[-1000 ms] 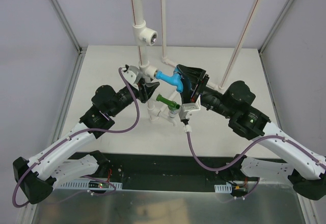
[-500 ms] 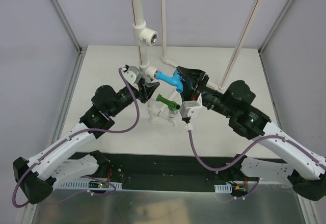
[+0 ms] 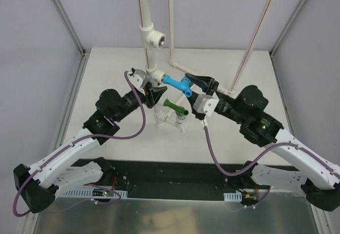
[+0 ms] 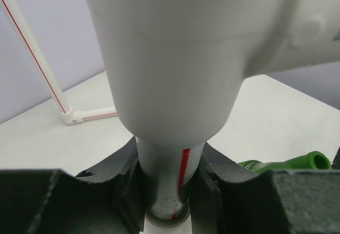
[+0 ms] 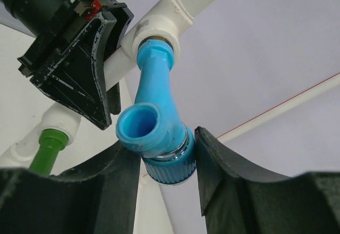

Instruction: Install the water faucets

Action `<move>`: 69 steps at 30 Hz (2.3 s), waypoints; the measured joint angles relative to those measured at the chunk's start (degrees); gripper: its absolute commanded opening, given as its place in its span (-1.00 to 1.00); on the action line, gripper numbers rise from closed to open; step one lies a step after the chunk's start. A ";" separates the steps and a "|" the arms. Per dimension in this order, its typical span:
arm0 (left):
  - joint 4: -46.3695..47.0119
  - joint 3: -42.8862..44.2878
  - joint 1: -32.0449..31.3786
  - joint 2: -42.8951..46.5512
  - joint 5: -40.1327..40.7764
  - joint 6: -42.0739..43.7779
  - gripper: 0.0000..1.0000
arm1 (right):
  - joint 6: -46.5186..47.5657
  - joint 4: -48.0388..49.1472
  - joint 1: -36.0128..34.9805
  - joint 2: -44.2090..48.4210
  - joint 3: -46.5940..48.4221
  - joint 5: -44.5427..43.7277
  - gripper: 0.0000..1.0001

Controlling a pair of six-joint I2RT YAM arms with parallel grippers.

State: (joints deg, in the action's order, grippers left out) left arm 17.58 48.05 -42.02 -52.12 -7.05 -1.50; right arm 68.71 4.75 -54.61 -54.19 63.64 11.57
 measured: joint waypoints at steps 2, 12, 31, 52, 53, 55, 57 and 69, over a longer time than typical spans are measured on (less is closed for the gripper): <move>0.02 0.00 0.00 -0.02 -0.02 0.00 -1.00 | -3.34 0.28 0.07 0.07 -0.15 0.00 -0.84; 0.07 0.00 0.00 -0.04 0.04 -0.02 -1.00 | -24.76 1.86 0.15 0.09 -1.11 -0.92 -0.99; 0.61 0.00 0.09 -0.48 1.07 -0.35 -1.00 | -72.57 2.49 -1.36 -0.55 -1.51 -10.34 -1.00; 1.92 0.07 0.04 -1.46 1.18 -0.57 -1.00 | -111.45 -2.69 -2.60 -0.09 -0.31 -18.14 -1.00; 1.99 0.11 0.07 -1.55 1.18 -0.57 -1.00 | -113.42 -2.91 -2.60 -0.09 -0.31 -18.23 -1.00; 2.12 0.13 0.07 -1.68 1.18 -0.59 -1.00 | -116.89 -3.19 -2.60 -0.07 -0.24 -18.27 -1.00; 2.27 0.13 0.07 -1.77 1.20 -0.59 -1.00 | -121.15 -3.76 -2.60 -0.07 -0.13 -18.53 -1.00; 2.75 0.13 -0.02 -2.08 1.11 -0.59 -1.00 | -132.02 -6.84 -2.60 0.57 0.74 -20.02 -0.07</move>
State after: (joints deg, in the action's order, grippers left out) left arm 20.34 48.18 -42.04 -54.19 -5.93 -2.09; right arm -63.31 -2.09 -57.21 -53.63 64.38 -8.45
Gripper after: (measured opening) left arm 0.314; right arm 0.468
